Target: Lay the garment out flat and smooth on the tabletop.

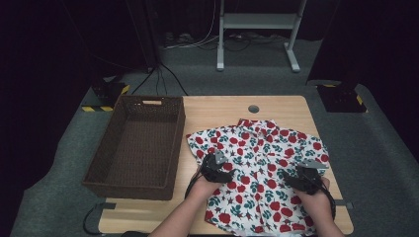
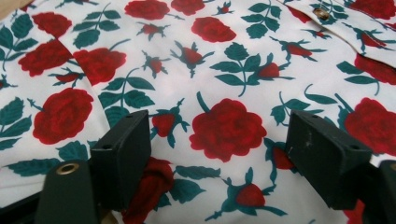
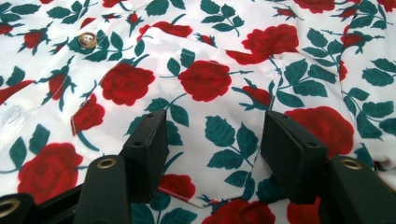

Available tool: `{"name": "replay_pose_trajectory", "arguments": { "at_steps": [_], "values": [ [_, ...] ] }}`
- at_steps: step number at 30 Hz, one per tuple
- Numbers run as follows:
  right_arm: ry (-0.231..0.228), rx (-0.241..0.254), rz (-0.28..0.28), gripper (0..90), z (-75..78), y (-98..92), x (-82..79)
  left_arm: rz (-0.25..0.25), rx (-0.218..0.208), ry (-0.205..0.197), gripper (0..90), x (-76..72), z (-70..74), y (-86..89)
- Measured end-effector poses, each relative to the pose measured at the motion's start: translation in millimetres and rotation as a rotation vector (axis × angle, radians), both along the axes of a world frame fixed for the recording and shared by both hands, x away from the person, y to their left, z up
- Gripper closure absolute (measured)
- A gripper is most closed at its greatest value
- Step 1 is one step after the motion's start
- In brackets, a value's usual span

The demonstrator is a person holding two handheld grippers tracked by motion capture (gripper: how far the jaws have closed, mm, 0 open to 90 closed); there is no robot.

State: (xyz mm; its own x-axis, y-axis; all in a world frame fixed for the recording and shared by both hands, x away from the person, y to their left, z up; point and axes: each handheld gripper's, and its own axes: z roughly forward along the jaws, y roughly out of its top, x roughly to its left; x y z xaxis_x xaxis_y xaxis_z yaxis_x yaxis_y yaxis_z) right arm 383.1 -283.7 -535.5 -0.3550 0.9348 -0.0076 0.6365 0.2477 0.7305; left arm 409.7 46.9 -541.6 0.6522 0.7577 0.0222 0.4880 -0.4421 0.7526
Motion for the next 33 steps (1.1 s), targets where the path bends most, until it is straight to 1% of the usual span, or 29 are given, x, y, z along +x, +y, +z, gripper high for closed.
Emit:
{"name": "replay_pose_trajectory", "arguments": {
  "at_steps": [4,6,9,13,16,20,22,24,25,26,27,28,30,33],
  "values": [
    [0.004,-0.003,0.009,41.2,0.3,-1.3,-8.2,-0.016,0.006,-0.007,24.0,-6.2,-0.1,0.7],
    [0.007,-0.002,0.012,41.2,0.4,-1.3,-13.8,-0.024,0.008,-0.009,24.0,-12.2,-0.1,0.7],
    [0.01,-0.005,0.022,41.2,0.6,-1.9,-23.2,-0.051,0.01,-0.01,24.0,-22.7,-0.2,1.4],
    [0.027,-0.012,0.038,41.2,2.1,-2.3,-36.0,-0.091,0.01,-0.007,24.0,-36.9,-0.5,4.4],
    [0.04,-0.017,0.049,41.2,3.1,-1.0,-46.5,-0.111,0.009,-0.003,24.1,-46.4,-0.6,6.8],
    [0.055,-0.031,0.064,41.0,4.7,0.9,-55.4,-0.13,0.007,-0.001,24.0,-53.5,-0.8,9.2],
    [0.061,-0.039,0.063,40.4,5.9,2.5,-56.6,-0.134,0.005,0.001,23.9,-55.2,-0.8,10.1],
    [0.044,-0.049,0.069,40.1,7.6,4.7,-55.6,-0.134,0.005,0.003,23.5,-56.3,-0.8,10.7],
    [0.037,-0.044,0.068,40.1,8.7,5.8,-54.2,-0.138,0.004,0.001,22.4,-57.0,-0.8,10.9],
    [0.034,-0.037,0.068,40.1,9.7,6.7,-52.0,-0.153,0.0,-0.008,21.4,-58.1,-0.5,11.4],
    [0.033,-0.033,0.068,40.1,10.2,7.8,-49.2,-0.163,-0.008,-0.024,20.6,-59.1,0.0,12.0],
    [0.028,-0.032,0.072,40.1,10.1,8.8,-45.9,-0.162,-0.02,-0.03,19.0,-59.7,0.5,12.9],
    [0.033,-0.026,0.064,39.8,8.3,10.8,-40.1,-0.158,-0.051,-0.025,17.5,-59.3,2.2,16.0],
    [0.039,-0.012,0.066,39.7,3.8,12.2,-36.8,-0.14,-0.083,-0.035,17.5,-58.0,7.4,23.3]
  ]
}}
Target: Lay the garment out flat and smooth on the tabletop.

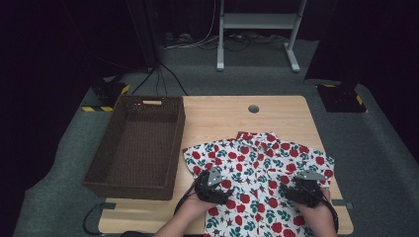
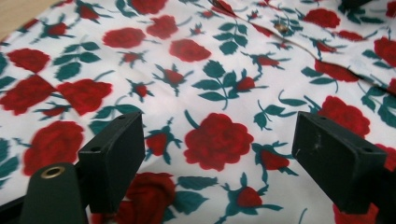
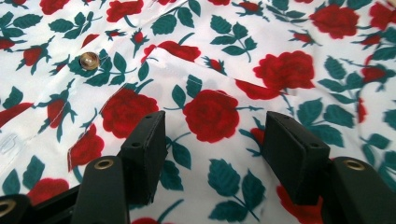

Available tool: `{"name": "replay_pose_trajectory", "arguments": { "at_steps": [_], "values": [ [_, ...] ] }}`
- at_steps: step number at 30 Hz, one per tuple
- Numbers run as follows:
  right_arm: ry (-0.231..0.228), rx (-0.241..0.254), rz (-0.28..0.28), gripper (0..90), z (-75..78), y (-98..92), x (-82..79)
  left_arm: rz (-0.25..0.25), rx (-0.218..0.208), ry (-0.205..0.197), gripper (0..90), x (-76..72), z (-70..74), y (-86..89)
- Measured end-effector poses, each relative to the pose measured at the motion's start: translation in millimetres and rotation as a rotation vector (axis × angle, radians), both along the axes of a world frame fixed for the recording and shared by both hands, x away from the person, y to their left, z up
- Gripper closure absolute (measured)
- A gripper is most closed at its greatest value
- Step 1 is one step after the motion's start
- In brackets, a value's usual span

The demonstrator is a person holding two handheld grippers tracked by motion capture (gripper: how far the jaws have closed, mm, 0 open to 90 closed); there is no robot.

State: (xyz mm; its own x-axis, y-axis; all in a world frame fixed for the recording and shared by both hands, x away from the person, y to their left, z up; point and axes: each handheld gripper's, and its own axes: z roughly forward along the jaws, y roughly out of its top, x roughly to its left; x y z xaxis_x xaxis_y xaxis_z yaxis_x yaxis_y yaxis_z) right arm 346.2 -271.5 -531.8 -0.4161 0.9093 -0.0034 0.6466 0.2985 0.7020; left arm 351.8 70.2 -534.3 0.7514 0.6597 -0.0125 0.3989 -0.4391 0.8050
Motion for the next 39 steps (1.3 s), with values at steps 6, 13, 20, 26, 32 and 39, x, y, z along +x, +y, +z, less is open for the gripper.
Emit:
{"name": "replay_pose_trajectory", "arguments": {
  "at_steps": [6,13,20,26,32,39],
  "values": [
    [-0.026,0.004,0.008,39.6,-3.0,-0.7,-2.3,0.059,-0.035,-0.012,17.5,7.2,7.0,11.3],
    [-0.026,0.007,0.01,39.6,-3.2,-0.8,-2.5,0.161,-0.042,0.027,14.3,23.4,10.1,15.5],
    [-0.034,0.014,0.038,40.0,-4.1,-3.8,-2.0,0.196,-0.078,0.056,15.4,38.6,8.3,16.7],
    [-0.039,0.017,0.047,40.2,-4.6,-4.5,-1.6,0.274,0.0,0.004,43.0,42.6,15.5,26.7],
    [-0.047,0.02,0.054,40.1,-5.5,-3.4,0.7,0.405,0.083,-0.028,65.0,48.0,23.6,33.0],
    [-0.054,0.023,0.052,40.0,-6.1,-3.3,0.1,0.475,0.14,0.037,50.8,68.6,11.9,30.8]
  ]
}}
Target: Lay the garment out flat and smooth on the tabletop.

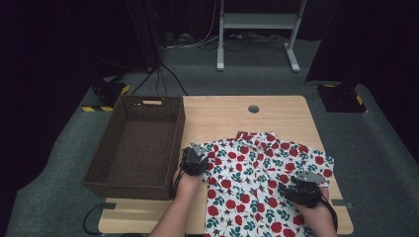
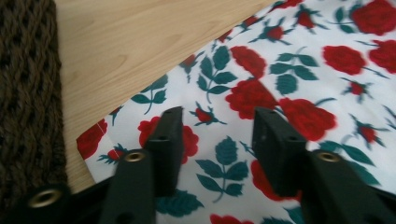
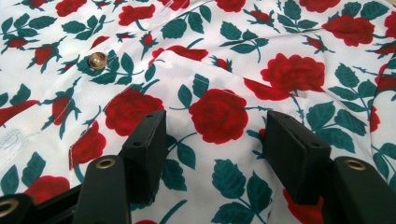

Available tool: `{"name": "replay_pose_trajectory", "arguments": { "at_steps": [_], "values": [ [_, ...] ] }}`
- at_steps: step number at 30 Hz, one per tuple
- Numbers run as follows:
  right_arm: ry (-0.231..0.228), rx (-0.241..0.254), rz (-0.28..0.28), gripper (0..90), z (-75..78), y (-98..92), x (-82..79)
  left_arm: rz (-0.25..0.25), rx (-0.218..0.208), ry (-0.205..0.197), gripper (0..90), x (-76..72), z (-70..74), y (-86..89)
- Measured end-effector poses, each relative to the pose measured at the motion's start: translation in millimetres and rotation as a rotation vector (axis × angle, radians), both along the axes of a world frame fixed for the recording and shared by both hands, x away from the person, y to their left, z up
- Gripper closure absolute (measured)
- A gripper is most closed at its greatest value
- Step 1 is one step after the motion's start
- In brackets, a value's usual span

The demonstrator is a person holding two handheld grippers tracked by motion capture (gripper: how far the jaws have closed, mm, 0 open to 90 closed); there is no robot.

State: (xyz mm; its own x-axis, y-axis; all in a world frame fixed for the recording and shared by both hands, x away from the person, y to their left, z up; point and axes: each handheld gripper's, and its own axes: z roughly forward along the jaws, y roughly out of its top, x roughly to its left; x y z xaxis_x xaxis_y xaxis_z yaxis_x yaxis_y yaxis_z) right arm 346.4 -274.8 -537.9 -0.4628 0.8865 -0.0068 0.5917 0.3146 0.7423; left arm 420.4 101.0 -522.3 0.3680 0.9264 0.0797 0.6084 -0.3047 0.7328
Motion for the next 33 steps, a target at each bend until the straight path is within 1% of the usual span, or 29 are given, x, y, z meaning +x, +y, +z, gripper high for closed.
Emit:
{"name": "replay_pose_trajectory", "arguments": {
  "at_steps": [2,3,4,5,6,8,9,11,14,16,17,18,20,21,23,27,30,31,33],
  "values": [
    [-0.002,0.0,0.0,40.1,-0.2,0.0,-0.1,0.015,0.035,-0.009,43.8,3.9,-1.6,-1.8],
    [-0.003,0.001,0.001,40.1,-0.3,0.0,-0.1,0.027,0.048,-0.005,39.1,5.6,-2.7,-1.5],
    [-0.004,0.002,0.002,40.1,-0.4,-0.1,0.0,0.046,0.054,0.002,33.8,7.4,-3.9,-0.8],
    [-0.004,0.002,0.002,40.1,-0.5,0.0,0.0,0.062,0.046,0.011,28.7,9.2,-5.4,0.5],
    [-0.004,0.002,0.002,40.1,-0.5,0.0,0.1,0.069,0.04,0.026,26.3,10.5,-6.7,1.9],
    [-0.005,0.002,0.004,40.1,-0.5,-0.2,0.1,0.083,0.051,0.036,23.4,11.5,-9.1,3.3],
    [-0.005,0.002,0.005,40.1,-0.5,-0.3,0.1,0.086,0.043,0.039,21.9,11.5,-10.0,3.5],
    [-0.004,0.003,0.005,40.1,-0.6,-0.3,0.0,0.087,0.031,0.045,21.9,11.5,-10.0,3.6],
    [-0.004,0.002,0.006,40.1,-0.5,-0.3,0.1,0.102,-0.047,0.081,22.6,12.9,-11.9,7.6],
    [-0.004,0.002,0.005,40.1,-0.5,-0.2,0.1,0.097,-0.054,0.073,23.4,12.5,-12.6,7.9],
    [-0.005,0.002,0.005,40.1,-0.5,-0.2,0.1,0.088,-0.058,0.07,25.4,12.1,-12.3,7.6],
    [-0.005,0.002,0.005,40.1,-0.6,-0.3,0.1,0.081,-0.06,0.068,29.5,11.7,-11.9,7.4],
    [-0.005,0.002,0.004,40.1,-0.6,-0.2,0.0,0.083,-0.072,0.064,35.8,11.4,-11.5,6.8],
    [-0.006,0.002,0.004,40.0,-0.6,-0.2,0.1,0.079,-0.069,0.063,38.5,11.1,-11.1,6.3],
    [-0.006,0.002,0.003,40.0,-0.6,0.0,0.0,0.058,-0.065,0.058,51.1,10.2,-10.3,4.5],
    [-0.007,0.002,0.0,40.0,-0.8,2.1,0.5,0.055,-0.074,0.051,64.3,8.9,-10.3,1.6],
    [-0.01,0.003,0.003,40.0,-1.1,1.6,0.3,0.048,-0.067,0.055,74.4,8.2,-9.4,0.0],
    [-0.011,0.003,0.005,40.1,-1.1,1.5,0.3,0.044,-0.057,0.052,77.3,7.8,-8.9,-0.4],
    [-0.011,0.003,0.005,40.0,-1.1,1.5,0.4,0.033,-0.048,0.052,81.4,6.9,-7.9,-1.7]
  ]
}}
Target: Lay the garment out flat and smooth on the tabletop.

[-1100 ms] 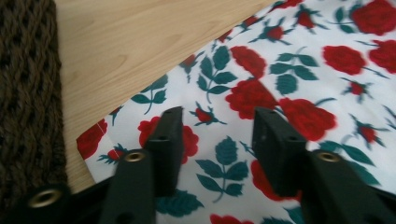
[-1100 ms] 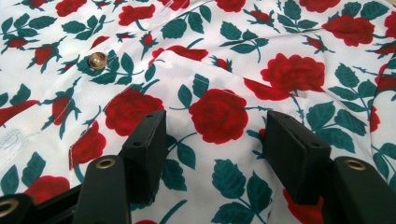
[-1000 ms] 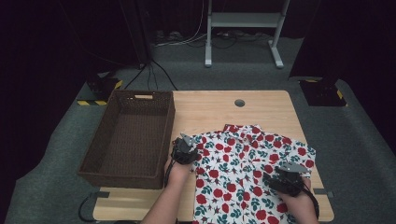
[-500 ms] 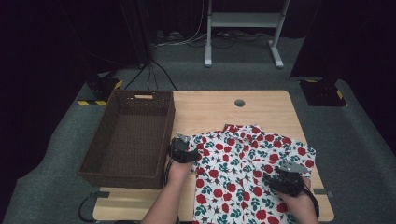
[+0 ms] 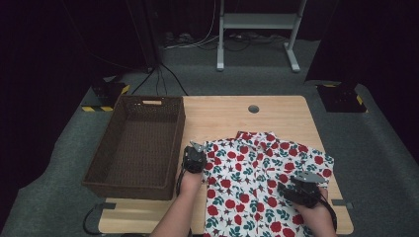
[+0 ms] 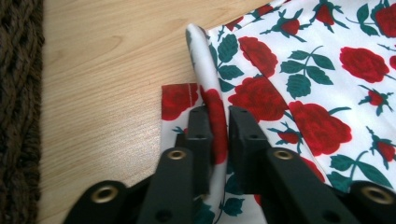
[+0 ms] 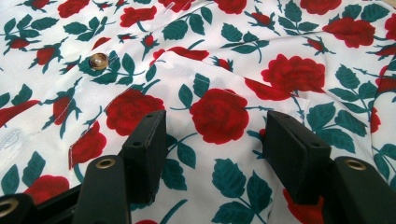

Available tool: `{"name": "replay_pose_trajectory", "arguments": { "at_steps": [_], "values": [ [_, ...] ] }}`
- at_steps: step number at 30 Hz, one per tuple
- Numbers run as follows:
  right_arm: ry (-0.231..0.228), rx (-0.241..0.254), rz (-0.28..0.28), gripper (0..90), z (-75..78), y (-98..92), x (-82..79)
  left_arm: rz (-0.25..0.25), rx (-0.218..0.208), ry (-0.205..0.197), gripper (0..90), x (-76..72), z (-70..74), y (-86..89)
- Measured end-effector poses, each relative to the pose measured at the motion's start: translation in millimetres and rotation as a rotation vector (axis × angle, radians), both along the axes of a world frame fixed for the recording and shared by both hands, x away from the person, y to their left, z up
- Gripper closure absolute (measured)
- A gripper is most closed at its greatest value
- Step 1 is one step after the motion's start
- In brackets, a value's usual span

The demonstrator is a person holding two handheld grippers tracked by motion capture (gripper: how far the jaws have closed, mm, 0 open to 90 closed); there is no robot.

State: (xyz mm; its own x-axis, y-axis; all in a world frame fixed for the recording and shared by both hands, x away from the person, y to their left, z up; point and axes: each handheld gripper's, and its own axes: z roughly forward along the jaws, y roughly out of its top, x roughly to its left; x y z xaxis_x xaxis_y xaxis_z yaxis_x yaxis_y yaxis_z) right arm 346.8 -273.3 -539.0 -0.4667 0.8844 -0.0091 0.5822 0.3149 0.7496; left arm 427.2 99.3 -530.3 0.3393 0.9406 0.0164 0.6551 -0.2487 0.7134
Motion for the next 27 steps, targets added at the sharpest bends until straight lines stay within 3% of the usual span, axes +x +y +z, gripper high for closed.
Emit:
{"name": "replay_pose_trajectory", "arguments": {
  "at_steps": [6,14,19,27],
  "values": [
    [0.0,0.0,0.0,40.1,0.0,0.0,0.0,-0.052,0.019,-0.03,84.9,-2.7,10.1,-11.0],
    [0.0,0.0,0.001,40.1,0.0,0.0,0.0,-0.178,0.11,-0.069,85.1,-6.7,21.3,-47.4],
    [0.001,0.0,0.001,40.0,0.1,0.0,0.0,-0.25,0.182,-0.07,84.0,-8.6,19.4,-69.8],
    [0.002,0.0,0.001,40.0,0.2,0.0,0.0,-0.307,0.23,-0.06,80.7,-10.2,8.6,-92.6]
  ]
}}
